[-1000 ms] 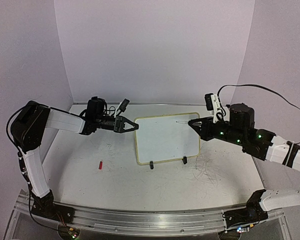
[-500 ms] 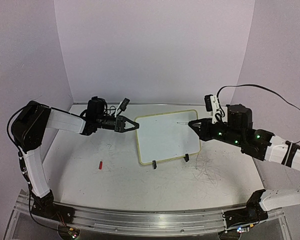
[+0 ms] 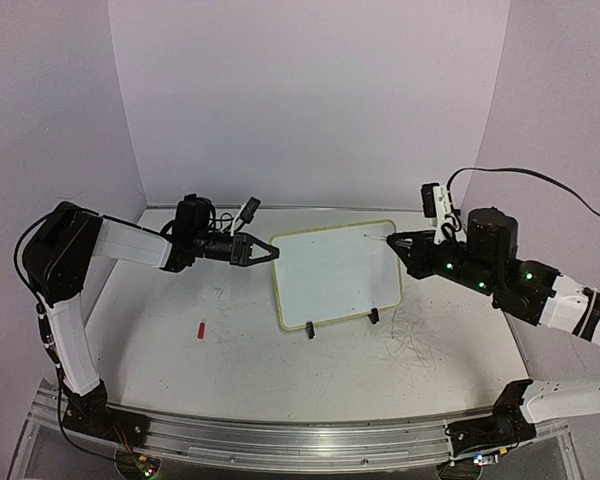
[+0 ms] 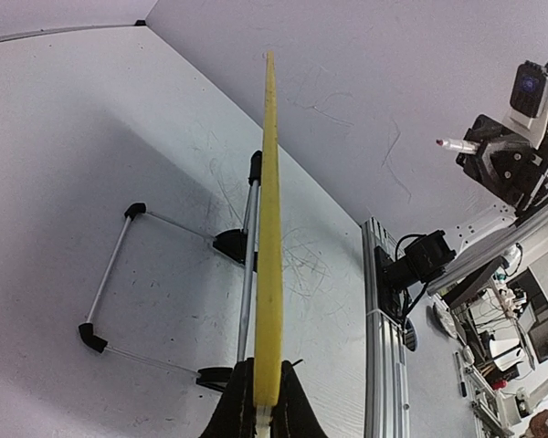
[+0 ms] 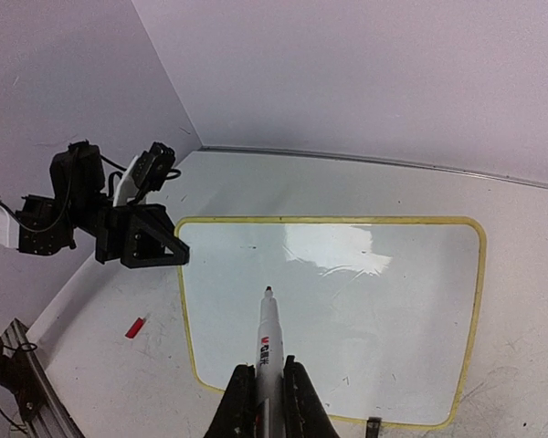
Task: Write a sentence on the whiteboard
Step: Hold the whiteboard at the center of the board, then write a sentence on the whiteboard.
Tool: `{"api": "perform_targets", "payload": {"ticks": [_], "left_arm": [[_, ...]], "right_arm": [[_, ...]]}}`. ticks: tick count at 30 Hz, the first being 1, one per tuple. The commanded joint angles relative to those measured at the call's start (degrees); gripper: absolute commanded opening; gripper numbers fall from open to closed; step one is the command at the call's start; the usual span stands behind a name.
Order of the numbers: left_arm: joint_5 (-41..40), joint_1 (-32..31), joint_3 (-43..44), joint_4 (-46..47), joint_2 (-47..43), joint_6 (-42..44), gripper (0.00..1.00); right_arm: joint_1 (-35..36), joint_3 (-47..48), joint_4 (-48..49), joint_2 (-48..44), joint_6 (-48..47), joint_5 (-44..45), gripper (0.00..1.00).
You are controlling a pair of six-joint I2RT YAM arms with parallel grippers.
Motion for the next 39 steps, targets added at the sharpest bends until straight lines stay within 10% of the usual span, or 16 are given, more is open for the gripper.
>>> {"api": "perform_targets", "payload": {"ticks": [1, 39], "left_arm": [[0.51, -0.43, -0.62, 0.82, -1.99, -0.88, 0.0], [0.26, -1.13, -0.66, 0.75, -0.32, -0.46, 0.0]], "right_arm": [[6.76, 1.35, -0.06, 2.63, -4.21, 6.34, 0.0], [17.17, 15.97, 14.92, 34.9, -15.04, 13.73, 0.0]]}}
